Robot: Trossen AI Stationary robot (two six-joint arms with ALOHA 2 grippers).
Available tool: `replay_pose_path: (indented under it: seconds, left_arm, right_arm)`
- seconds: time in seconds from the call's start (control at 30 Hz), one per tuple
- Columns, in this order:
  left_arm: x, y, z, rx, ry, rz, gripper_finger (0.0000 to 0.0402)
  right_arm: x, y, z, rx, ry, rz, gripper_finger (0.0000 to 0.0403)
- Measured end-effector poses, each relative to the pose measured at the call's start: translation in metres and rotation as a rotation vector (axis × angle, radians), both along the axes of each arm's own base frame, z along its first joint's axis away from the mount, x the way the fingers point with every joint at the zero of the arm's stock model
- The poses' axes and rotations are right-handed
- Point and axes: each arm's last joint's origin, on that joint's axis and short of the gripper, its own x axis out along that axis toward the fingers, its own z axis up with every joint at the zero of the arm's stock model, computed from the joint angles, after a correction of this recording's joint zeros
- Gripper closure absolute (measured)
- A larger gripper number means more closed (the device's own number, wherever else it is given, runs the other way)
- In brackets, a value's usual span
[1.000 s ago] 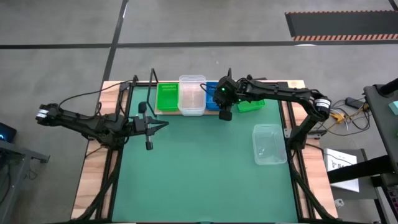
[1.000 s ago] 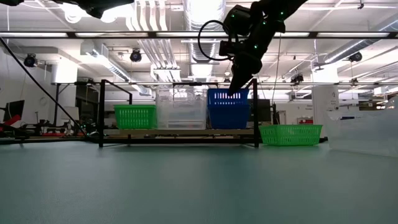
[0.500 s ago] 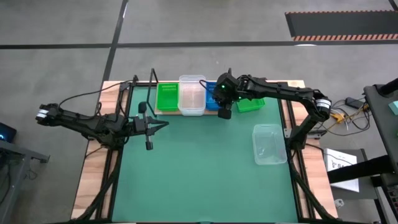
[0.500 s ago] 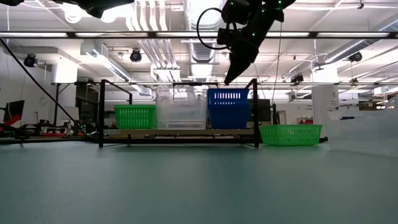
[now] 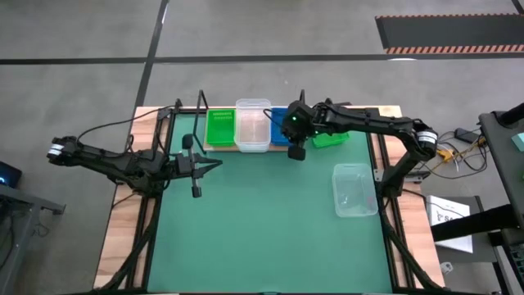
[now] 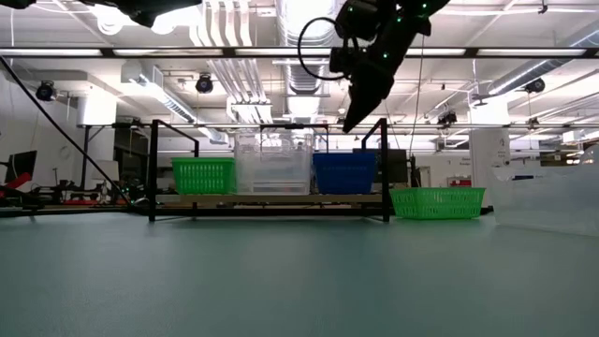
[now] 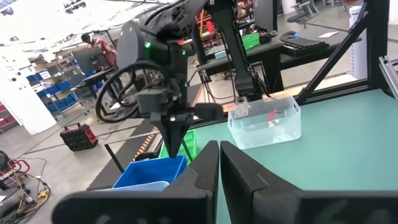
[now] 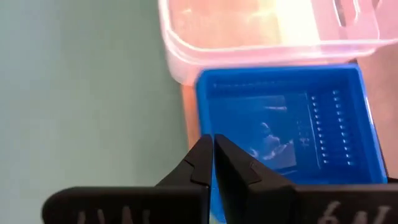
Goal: Stack baskets on shelf by color
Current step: Stack the transparent bin on the transparent bin on the shelf
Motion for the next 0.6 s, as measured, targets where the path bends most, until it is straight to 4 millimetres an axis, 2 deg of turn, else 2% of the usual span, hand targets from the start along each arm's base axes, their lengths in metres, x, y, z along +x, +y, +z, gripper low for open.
replay_pose_path:
  seconds: [0.1,0.23,0.43,0.6]
  left_arm:
    - [0.0,0.0,0.0,0.001,0.003,0.0,0.0402]
    - [0.001,0.0,-0.001,0.002,0.01,0.0,0.0402]
    - [0.004,-0.001,-0.003,0.002,0.022,0.0,0.0402]
    - [0.009,-0.002,-0.007,-0.001,0.042,0.0,0.0402]
  right_arm:
    - [-0.001,0.015,0.006,0.009,-0.007,0.023,0.0394]
    - [0.0,0.045,0.013,0.053,-0.017,0.045,0.0394]
    - [0.007,0.107,0.012,0.115,-0.024,0.143,0.0394]
    - [0.003,0.159,0.003,0.158,0.002,0.225,0.0394]
